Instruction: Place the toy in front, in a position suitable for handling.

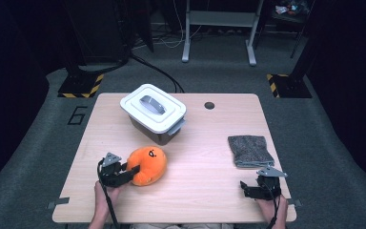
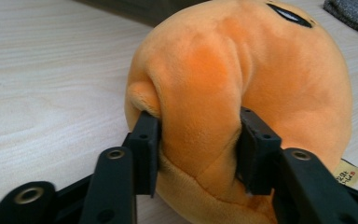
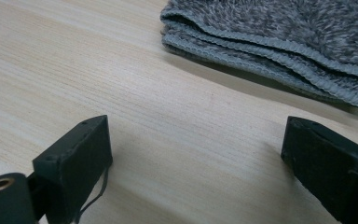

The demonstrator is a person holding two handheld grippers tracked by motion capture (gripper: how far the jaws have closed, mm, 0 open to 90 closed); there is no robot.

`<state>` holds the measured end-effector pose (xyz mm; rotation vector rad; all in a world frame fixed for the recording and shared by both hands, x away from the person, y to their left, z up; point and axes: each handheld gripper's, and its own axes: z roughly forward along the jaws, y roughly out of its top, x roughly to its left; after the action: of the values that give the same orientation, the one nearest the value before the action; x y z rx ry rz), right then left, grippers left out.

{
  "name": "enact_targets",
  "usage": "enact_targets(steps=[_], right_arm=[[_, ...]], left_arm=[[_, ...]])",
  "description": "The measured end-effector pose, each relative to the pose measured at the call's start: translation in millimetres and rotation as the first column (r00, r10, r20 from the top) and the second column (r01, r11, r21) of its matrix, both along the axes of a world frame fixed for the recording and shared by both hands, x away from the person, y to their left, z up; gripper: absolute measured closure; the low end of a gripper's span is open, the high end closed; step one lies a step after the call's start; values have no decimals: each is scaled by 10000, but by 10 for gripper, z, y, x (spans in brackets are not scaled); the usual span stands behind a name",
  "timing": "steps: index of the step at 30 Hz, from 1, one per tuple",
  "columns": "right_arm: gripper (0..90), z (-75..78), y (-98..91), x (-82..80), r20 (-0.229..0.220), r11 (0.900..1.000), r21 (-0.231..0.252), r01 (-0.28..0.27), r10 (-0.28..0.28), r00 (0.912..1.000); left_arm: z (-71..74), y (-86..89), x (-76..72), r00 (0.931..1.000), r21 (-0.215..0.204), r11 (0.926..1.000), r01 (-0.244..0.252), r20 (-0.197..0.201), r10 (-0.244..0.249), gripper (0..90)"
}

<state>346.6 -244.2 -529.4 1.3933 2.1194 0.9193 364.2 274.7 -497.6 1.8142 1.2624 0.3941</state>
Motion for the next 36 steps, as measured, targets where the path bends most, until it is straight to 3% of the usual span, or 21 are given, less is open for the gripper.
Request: enact_targets(steps=[5,11,25,36], right_arm=[[74,0,0,0,2,10000,3,1,-1,10000],[75,-1,-1,0,8,10000,9,1,-1,10000],[74,-1,0,0,6,10000,15,2,-2,10000],[75,-1,-3,2,28,10000,-1,-20,20,10000]], left_arm=[[-7,17,-18,9995,-162,9998,129,277,-124,636],[-16,66,-47,9974,-841,9960,313,676,-256,688],[114,-5,-94,9919,-1069,9915,738,1107,-619,711],[169,-216,-62,9844,-1554,9760,1525,1115,-1360,712]])
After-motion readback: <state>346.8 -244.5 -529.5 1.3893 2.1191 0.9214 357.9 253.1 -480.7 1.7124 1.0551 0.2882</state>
